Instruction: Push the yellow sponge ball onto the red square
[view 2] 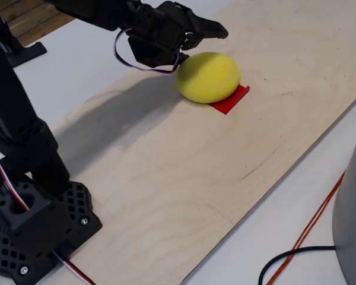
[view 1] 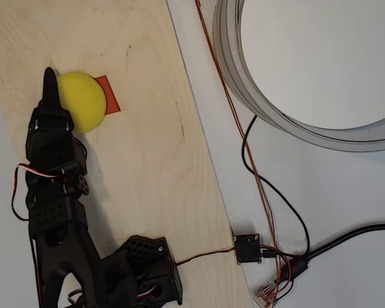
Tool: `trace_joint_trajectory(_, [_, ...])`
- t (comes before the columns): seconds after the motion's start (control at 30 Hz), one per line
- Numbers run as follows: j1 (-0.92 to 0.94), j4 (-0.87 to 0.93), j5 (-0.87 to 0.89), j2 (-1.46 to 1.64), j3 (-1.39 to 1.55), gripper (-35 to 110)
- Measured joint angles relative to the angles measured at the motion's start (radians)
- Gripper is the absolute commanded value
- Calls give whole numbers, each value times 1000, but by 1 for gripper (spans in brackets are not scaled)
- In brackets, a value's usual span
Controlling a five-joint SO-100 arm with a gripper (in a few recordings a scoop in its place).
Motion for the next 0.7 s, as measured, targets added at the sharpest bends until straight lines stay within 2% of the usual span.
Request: trace_joint_trajectory(0.7, [71,8,-48,12,12,32])
